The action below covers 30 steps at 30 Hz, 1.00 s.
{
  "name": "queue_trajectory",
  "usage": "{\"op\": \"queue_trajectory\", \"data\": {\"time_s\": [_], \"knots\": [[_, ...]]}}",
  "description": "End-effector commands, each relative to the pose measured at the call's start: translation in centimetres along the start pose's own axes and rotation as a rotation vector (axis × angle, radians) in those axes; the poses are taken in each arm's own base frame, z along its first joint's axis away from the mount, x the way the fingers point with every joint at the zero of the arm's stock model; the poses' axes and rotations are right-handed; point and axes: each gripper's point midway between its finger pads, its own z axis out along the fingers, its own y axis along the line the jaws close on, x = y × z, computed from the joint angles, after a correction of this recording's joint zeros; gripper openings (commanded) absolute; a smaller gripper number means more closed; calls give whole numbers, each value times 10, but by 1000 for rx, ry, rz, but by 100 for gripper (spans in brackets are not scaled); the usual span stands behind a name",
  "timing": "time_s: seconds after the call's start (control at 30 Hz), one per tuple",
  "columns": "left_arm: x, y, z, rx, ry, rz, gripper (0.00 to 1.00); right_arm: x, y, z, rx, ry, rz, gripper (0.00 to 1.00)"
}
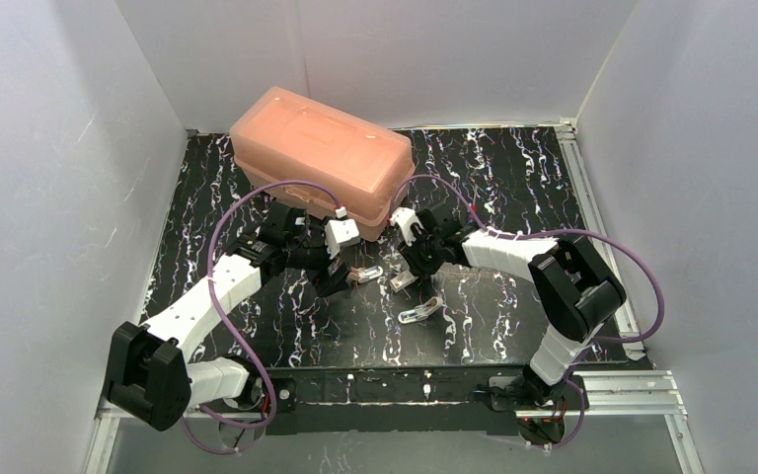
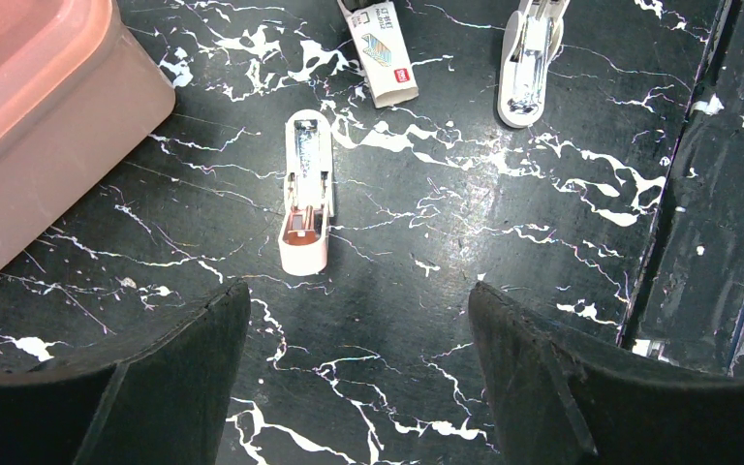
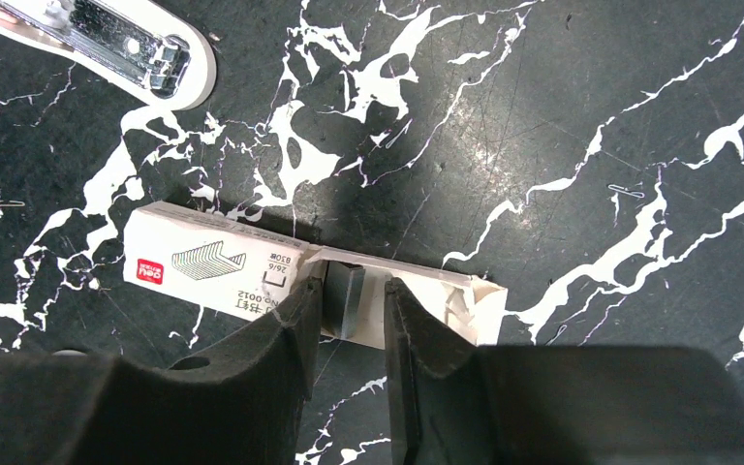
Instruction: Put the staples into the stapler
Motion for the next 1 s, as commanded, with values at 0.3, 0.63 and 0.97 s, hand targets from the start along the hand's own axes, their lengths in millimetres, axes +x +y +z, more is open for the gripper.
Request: {"op": "queue_trajectory", "data": {"time_s": [0.3,0.63,0.97], "knots": [[-11,2,-4,-6,-19,25,81,-5,-5,-13,57,-13,-52,21],[-14,4,-6,-12,-17,33,81,-33,-6,-28,22,-77,-76,15],[-17,5,-7,-20,-25,29,81,-48,0,-46,-39,-112,-109,14]]}}
